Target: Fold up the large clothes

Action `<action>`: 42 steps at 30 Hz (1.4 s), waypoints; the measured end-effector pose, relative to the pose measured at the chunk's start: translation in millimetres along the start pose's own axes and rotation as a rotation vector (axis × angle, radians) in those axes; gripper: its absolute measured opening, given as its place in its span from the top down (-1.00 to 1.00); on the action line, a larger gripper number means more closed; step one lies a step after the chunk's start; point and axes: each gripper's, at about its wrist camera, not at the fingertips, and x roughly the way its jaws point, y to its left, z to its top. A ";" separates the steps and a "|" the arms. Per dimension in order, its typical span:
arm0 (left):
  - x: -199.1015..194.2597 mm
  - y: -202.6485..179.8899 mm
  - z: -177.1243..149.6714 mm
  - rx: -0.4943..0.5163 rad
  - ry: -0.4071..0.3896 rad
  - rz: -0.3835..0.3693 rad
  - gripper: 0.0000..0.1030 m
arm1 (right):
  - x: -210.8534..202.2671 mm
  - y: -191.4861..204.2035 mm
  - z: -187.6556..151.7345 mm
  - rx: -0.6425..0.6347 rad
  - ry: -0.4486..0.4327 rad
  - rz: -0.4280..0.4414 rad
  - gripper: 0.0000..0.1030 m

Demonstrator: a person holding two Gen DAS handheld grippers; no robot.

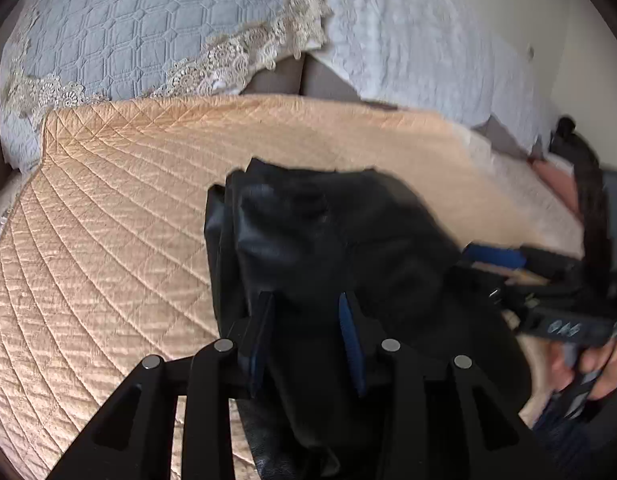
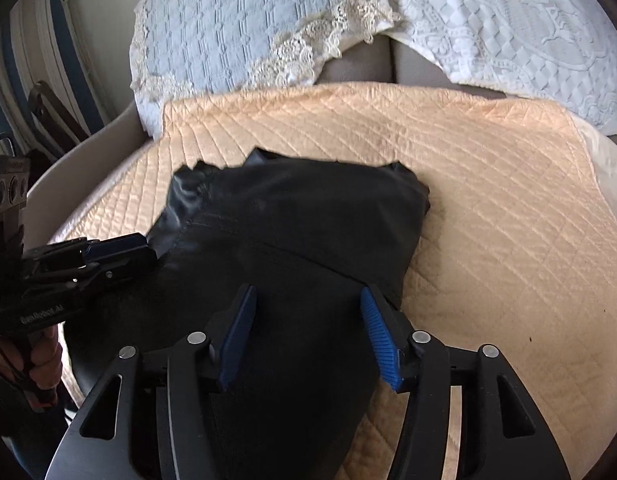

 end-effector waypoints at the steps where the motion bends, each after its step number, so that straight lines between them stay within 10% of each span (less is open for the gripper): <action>1: 2.8 1.6 -2.7 -0.005 0.002 0.001 0.31 | -1.5 -2.2 -1.9 0.008 -0.002 0.001 -0.23; 20: 27.7 11.7 72.8 -0.011 0.008 -0.093 0.28 | -20.0 -23.2 26.6 0.112 -0.050 0.029 -0.25; 23: 66.2 30.0 65.5 -0.090 0.113 -0.133 0.31 | -11.4 -27.3 32.7 0.137 -0.038 0.045 -0.25; 42: -11.0 14.1 -21.0 -0.100 0.003 -0.043 0.33 | -18.1 -46.8 -1.1 0.217 -0.022 0.102 -0.25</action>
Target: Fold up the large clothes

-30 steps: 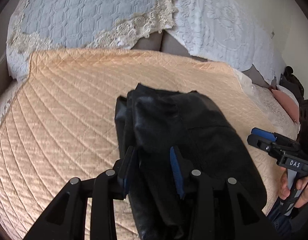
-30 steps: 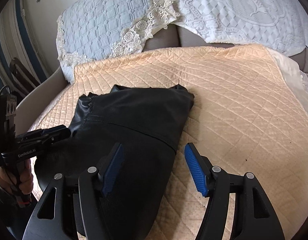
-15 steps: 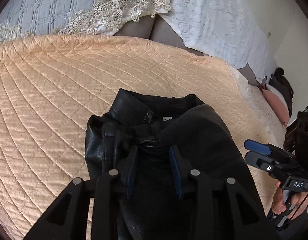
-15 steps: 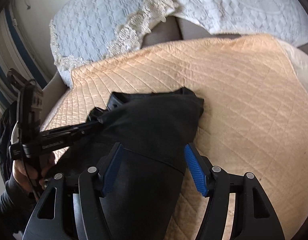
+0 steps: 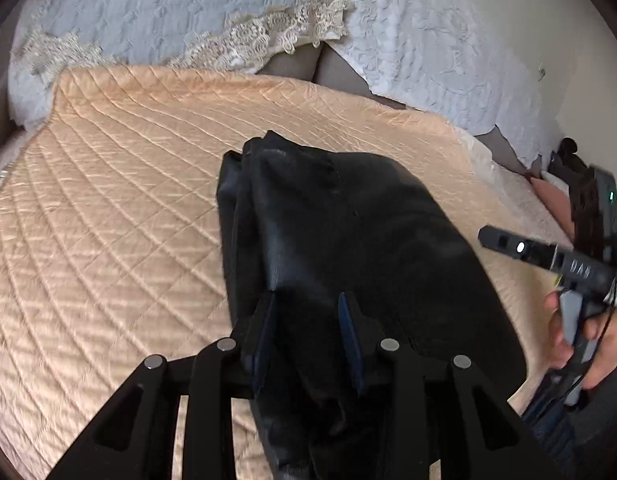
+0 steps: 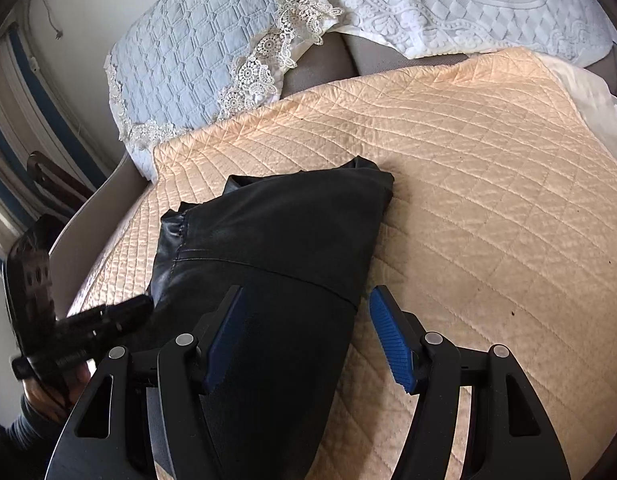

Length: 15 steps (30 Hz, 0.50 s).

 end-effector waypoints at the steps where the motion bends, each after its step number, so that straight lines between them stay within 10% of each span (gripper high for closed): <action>1: -2.9 -2.8 -2.4 0.011 -0.012 0.016 0.33 | -1.2 0.9 -1.3 -0.004 0.000 0.005 -0.25; 15: -37.6 -3.5 -42.9 -0.044 -0.073 0.022 0.29 | -10.0 17.2 -30.8 -0.043 0.031 0.035 -0.25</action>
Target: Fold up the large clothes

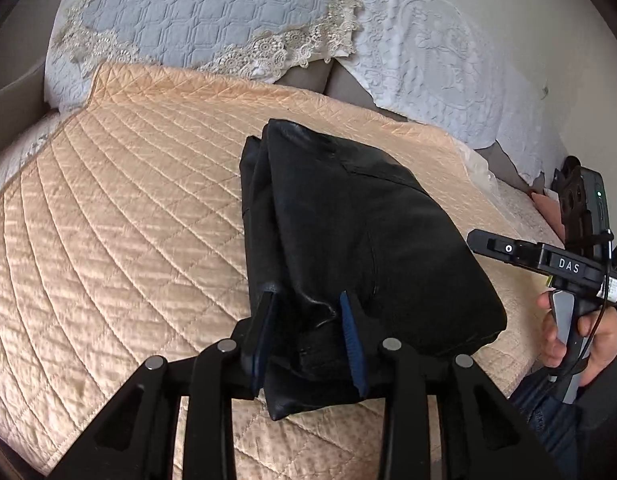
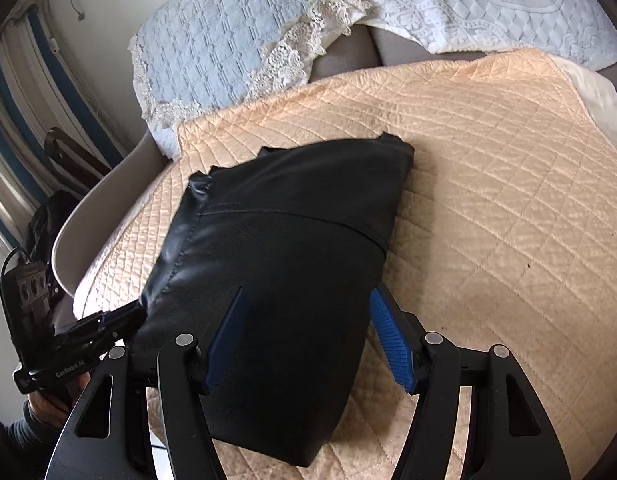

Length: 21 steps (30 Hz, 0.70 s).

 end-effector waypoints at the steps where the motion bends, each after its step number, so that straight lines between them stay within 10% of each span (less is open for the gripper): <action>1: 0.9 -1.5 -0.2 0.013 -0.003 0.010 0.28 | 1.8 -1.8 -0.5 0.009 0.007 0.001 -0.25; 21: 66.5 39.3 72.6 -0.159 0.118 -0.125 -0.12 | 31.3 -45.1 14.7 0.248 0.048 0.138 -0.35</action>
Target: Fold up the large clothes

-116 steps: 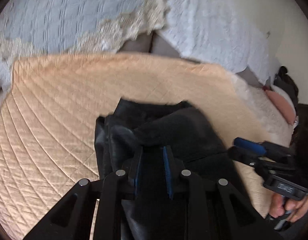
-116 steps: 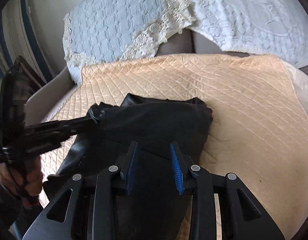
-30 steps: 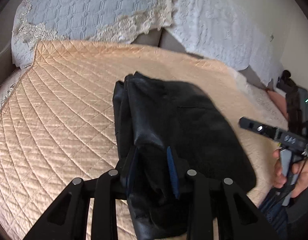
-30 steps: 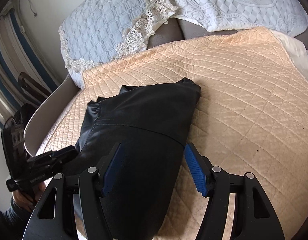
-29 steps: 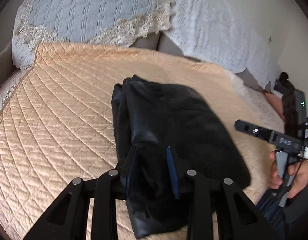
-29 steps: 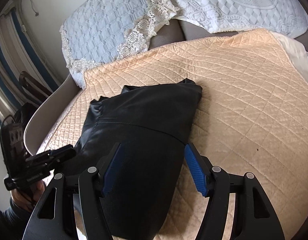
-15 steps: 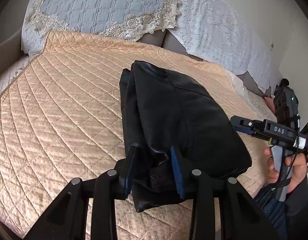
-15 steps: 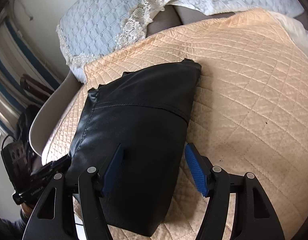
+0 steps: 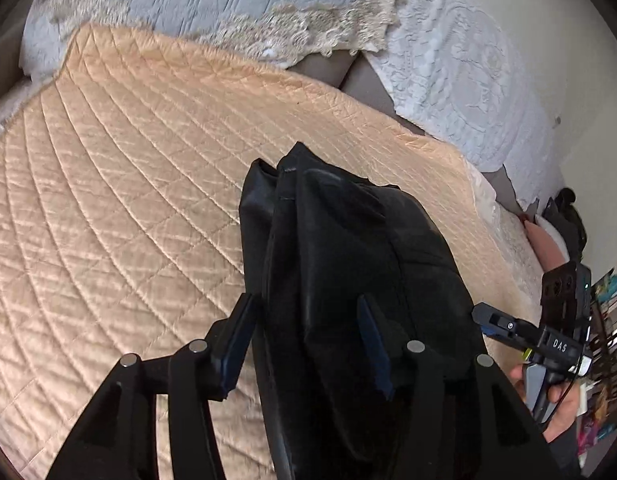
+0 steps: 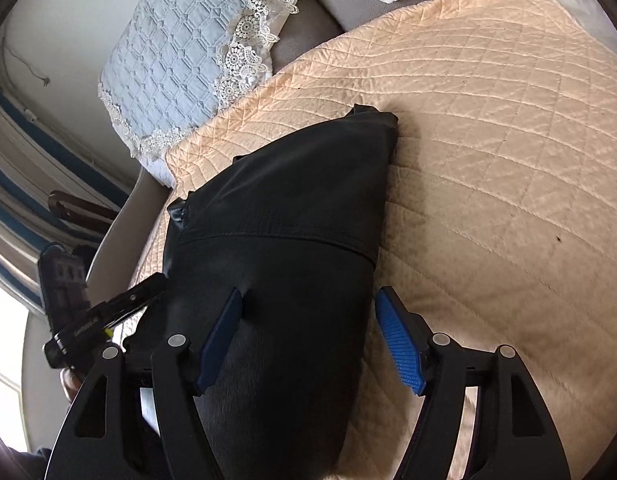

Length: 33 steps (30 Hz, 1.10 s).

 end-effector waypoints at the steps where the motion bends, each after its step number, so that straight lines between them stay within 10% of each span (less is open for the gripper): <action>1: 3.6 3.2 0.8 -0.015 0.001 -0.014 -0.14 | 2.4 -2.2 1.8 0.007 0.001 0.005 -0.35; 21: 27.7 12.9 -2.9 -0.053 0.064 -0.130 -0.43 | 28.8 -12.4 14.2 0.071 0.038 0.094 -0.44; 33: 28.0 2.4 -5.1 0.012 0.070 -0.067 -0.40 | 31.7 -8.3 13.9 0.047 0.050 0.096 -0.32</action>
